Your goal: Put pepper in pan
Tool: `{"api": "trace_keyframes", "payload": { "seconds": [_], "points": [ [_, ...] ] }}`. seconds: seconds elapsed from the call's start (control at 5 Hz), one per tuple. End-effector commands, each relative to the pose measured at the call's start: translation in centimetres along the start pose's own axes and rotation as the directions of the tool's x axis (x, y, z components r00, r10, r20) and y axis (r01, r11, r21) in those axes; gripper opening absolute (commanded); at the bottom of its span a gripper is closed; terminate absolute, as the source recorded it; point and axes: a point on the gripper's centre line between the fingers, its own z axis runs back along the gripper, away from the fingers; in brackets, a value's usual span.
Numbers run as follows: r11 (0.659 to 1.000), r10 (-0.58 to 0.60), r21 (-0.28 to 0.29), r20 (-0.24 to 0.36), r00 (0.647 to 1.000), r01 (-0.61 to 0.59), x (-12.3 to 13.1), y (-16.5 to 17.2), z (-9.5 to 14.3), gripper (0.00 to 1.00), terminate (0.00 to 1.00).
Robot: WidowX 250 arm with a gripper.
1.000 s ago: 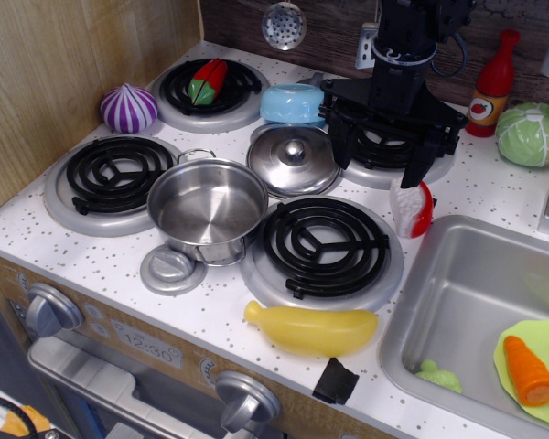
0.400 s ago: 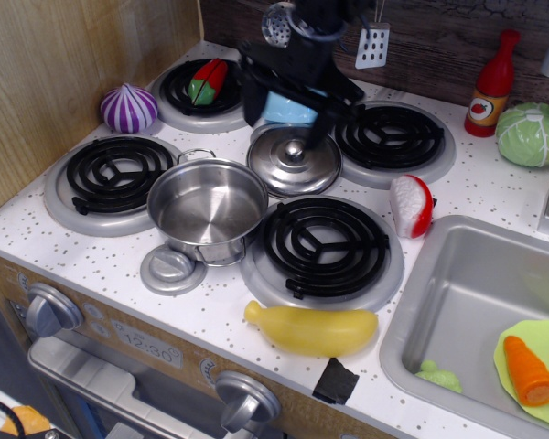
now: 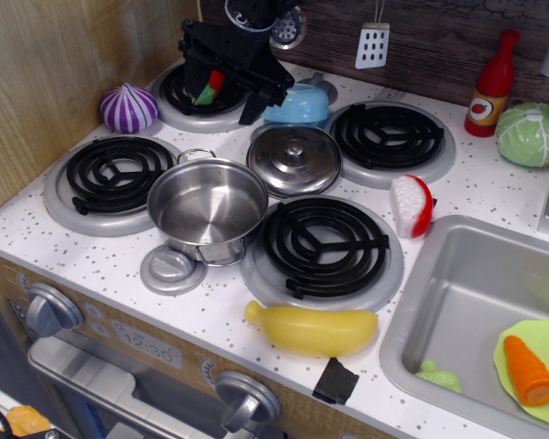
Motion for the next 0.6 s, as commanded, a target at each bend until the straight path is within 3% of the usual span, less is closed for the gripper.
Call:
{"api": "trace_keyframes", "payload": {
  "seconds": [0.0,0.4],
  "points": [
    [0.998,-0.052,0.025,0.108,0.993,0.05,3.1,3.3,-1.8,1.0,0.0],
    [0.994,-0.103,0.042,0.159,0.982,0.098,6.3,5.1,-2.9,1.0,0.0]
  ]
}}
